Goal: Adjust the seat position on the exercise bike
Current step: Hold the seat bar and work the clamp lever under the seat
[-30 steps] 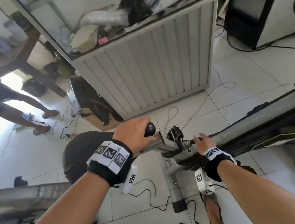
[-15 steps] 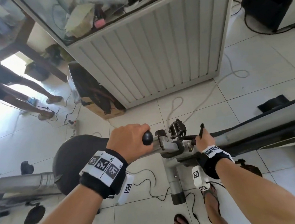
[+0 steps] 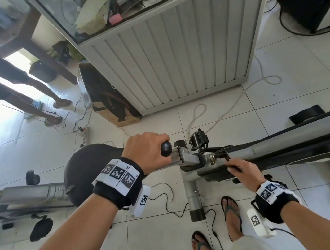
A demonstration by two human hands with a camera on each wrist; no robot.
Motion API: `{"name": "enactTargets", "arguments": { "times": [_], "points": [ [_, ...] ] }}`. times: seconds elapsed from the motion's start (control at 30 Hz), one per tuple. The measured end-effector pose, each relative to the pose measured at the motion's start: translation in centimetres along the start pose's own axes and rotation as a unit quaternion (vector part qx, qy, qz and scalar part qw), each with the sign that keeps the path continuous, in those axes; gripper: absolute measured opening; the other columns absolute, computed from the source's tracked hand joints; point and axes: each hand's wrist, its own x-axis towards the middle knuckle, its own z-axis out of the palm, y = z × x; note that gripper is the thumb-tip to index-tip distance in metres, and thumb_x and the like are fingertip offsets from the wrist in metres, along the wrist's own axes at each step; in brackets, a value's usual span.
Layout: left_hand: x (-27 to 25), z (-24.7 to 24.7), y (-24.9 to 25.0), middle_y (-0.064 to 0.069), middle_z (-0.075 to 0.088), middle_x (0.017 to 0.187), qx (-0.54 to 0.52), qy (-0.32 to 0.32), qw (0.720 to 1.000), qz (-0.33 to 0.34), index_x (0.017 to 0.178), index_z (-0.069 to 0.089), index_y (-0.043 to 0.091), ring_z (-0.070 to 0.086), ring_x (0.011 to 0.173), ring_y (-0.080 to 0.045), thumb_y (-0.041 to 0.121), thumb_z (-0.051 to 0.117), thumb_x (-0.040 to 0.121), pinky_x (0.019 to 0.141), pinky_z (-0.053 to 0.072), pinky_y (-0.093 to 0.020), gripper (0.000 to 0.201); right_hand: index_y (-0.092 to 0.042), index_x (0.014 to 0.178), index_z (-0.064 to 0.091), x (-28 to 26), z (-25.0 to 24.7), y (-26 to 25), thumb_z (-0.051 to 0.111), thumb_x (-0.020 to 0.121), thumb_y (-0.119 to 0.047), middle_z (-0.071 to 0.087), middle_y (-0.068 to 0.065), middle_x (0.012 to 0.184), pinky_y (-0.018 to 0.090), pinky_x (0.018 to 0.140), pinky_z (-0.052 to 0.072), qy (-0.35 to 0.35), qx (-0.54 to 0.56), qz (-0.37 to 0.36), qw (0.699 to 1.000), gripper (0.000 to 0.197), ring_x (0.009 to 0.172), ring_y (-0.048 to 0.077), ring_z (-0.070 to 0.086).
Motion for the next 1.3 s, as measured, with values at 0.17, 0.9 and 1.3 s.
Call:
{"name": "enactTargets", "arguments": {
  "times": [0.17,0.9,1.3],
  "points": [
    [0.0,-0.1,0.0,0.004,0.067,0.081,0.005,0.003,1.0,0.0,0.097,0.061,0.028,0.058,0.074,-0.02,0.046,0.058,0.075,0.063,0.035,-0.027,0.028,-0.001,0.116,0.059,4.4,0.7,1.0,0.046,0.094,-0.019,0.064,0.022,0.116,0.04,0.096,0.045,0.011,0.026,0.181,0.983,0.032,0.11,0.036,0.059],
    [0.3,-1.0,0.3,0.006,0.067,0.083,0.0,-0.037,0.999,-0.02,0.1,0.061,0.032,0.051,0.071,-0.016,0.046,0.062,0.072,0.066,0.038,-0.028,0.031,0.007,0.127,0.05,8.9,-2.1,-1.1,0.038,0.097,-0.02,0.058,0.026,0.117,0.029,0.066,0.048,-0.084,0.01,0.162,0.983,0.042,0.091,0.025,0.053],
    [0.5,-1.1,0.1,0.007,0.067,0.087,0.003,-0.046,0.999,-0.012,0.102,0.061,0.032,0.05,0.073,-0.015,0.047,0.062,0.073,0.065,0.035,-0.027,0.033,-0.02,0.078,0.074,5.7,-4.3,-5.6,0.06,0.088,-0.018,0.075,0.001,0.086,0.032,0.099,0.046,-0.062,0.244,0.013,0.968,0.018,0.097,0.021,0.067]
  ]
}}
